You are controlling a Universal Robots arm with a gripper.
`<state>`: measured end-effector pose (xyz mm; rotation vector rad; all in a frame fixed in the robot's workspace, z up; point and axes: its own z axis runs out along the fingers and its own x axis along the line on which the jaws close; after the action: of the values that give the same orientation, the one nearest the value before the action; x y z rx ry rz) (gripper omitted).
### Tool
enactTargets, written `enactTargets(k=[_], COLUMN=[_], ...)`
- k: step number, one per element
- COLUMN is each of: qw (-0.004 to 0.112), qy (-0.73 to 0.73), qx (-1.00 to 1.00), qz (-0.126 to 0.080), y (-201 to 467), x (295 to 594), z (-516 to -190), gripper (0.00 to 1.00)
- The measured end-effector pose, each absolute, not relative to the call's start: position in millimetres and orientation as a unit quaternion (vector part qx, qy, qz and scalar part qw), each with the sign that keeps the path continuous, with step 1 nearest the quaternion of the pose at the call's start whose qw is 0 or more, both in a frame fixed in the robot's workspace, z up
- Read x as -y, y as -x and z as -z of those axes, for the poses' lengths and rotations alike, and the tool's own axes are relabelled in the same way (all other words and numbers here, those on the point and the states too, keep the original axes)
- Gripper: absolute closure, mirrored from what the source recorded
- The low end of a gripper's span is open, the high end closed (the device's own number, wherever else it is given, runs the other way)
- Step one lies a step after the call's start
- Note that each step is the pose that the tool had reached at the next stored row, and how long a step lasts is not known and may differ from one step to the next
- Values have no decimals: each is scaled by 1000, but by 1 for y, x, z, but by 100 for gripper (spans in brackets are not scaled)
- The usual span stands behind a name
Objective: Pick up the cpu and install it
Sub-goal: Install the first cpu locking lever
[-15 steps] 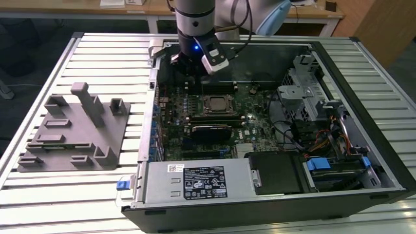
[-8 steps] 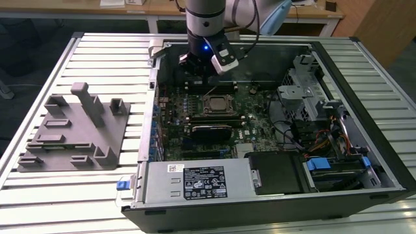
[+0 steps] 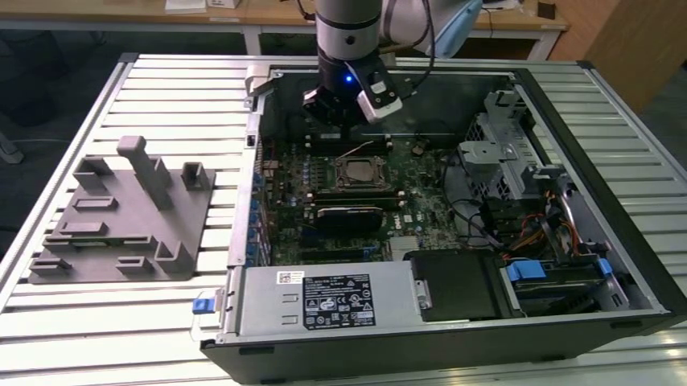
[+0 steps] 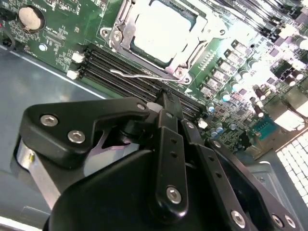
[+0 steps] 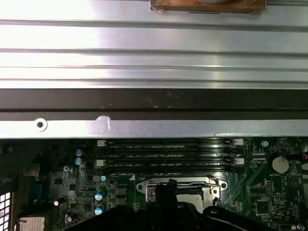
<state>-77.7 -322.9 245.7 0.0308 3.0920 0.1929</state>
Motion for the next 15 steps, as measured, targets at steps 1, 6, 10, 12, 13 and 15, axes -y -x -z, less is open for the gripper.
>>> enactTargets(k=[1,6,10,12,13,15], qw=[22,41,55,58,59,60], qy=[-10,-16,-25,-30,-34,-49], qx=[-998,-998,-997,-997,-996,-996], qz=[-62,-53,-52,-52,-51,-50], y=[78,78,78,78,78,78], x=[323,323,323,323,323,323], z=[-246,-244,-242,-241,-240,-238], gripper=[89,89,89,89,89,89])
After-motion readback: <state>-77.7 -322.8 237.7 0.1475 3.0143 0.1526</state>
